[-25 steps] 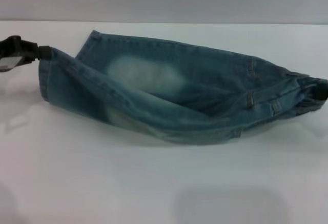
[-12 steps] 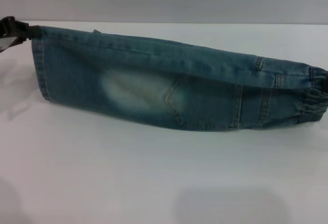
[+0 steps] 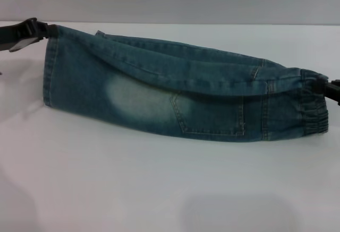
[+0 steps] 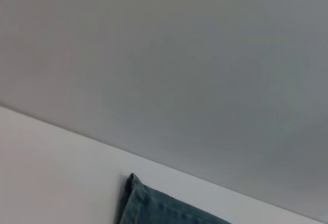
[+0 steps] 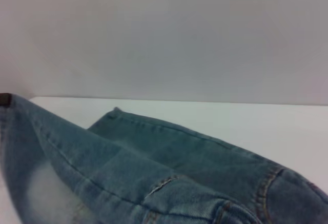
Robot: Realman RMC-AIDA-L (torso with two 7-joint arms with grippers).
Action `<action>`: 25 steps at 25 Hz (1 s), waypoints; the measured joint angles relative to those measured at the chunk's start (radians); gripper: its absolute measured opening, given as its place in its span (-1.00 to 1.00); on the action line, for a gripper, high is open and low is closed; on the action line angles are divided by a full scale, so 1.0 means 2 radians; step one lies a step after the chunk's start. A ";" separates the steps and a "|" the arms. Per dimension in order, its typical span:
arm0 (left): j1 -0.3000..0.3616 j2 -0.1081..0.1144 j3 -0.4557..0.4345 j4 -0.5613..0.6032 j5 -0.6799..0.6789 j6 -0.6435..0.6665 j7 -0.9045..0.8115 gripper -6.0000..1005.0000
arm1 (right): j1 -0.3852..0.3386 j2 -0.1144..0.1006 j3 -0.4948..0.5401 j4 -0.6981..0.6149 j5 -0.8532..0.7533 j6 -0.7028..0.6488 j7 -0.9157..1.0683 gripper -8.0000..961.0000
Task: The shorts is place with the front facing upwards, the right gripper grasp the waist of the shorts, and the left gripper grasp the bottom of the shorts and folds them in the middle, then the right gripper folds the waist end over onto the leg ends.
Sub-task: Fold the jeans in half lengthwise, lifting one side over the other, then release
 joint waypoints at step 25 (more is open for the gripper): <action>-0.053 -0.059 0.058 -0.003 -0.007 -0.204 0.100 -0.85 | 0.013 0.009 -0.001 0.162 0.124 0.189 -0.169 -0.91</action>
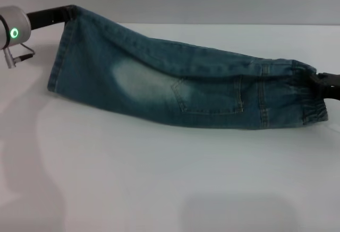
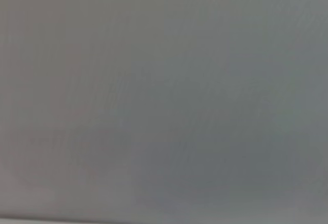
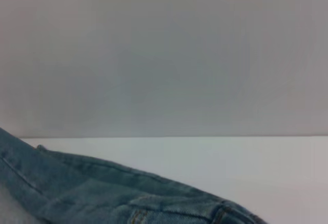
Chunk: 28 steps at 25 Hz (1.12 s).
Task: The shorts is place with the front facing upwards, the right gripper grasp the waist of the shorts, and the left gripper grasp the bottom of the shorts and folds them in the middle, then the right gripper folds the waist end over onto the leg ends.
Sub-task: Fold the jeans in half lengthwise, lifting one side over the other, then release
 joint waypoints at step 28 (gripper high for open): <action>-0.014 -0.002 0.018 -0.034 -0.045 -0.047 0.095 -0.84 | -0.008 0.003 0.003 0.051 0.079 0.055 -0.091 -0.74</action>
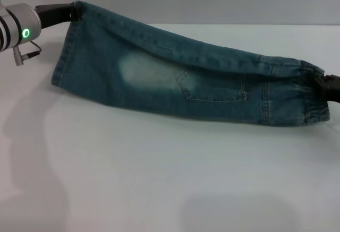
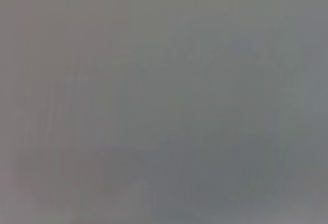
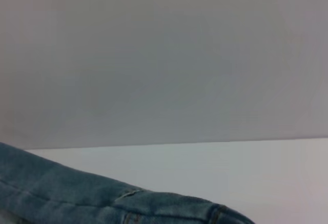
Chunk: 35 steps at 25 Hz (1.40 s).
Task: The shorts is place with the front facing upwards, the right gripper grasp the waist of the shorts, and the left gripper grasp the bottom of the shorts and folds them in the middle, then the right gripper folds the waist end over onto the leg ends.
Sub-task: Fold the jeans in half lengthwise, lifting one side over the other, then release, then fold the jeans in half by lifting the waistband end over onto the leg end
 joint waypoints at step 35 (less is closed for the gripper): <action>0.067 -0.003 0.001 -0.028 -0.257 0.172 0.243 0.57 | -0.013 -0.018 -0.061 -0.175 -0.057 -0.168 0.235 0.02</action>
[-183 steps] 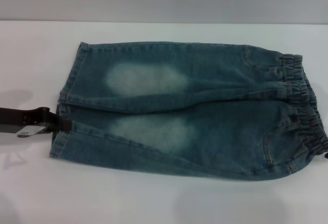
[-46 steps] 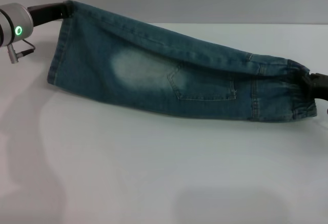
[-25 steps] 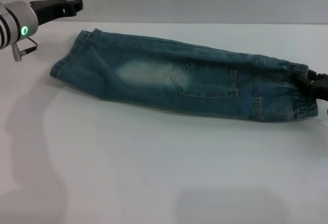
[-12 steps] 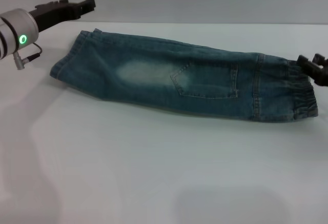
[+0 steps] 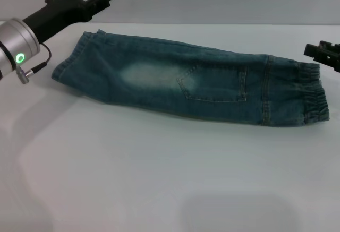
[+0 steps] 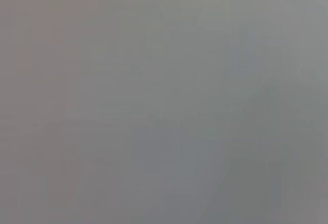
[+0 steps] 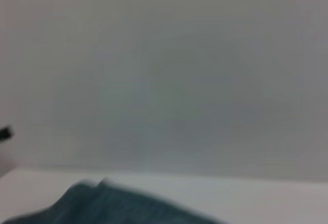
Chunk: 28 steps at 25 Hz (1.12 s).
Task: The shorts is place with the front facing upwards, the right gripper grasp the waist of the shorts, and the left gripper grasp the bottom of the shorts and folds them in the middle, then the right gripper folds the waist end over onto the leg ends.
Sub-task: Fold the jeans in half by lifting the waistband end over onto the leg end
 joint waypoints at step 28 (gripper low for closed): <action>0.033 -0.001 -0.003 -0.090 -0.092 0.136 0.164 0.56 | 0.127 -0.028 -0.094 -0.137 -0.434 -0.114 0.249 0.02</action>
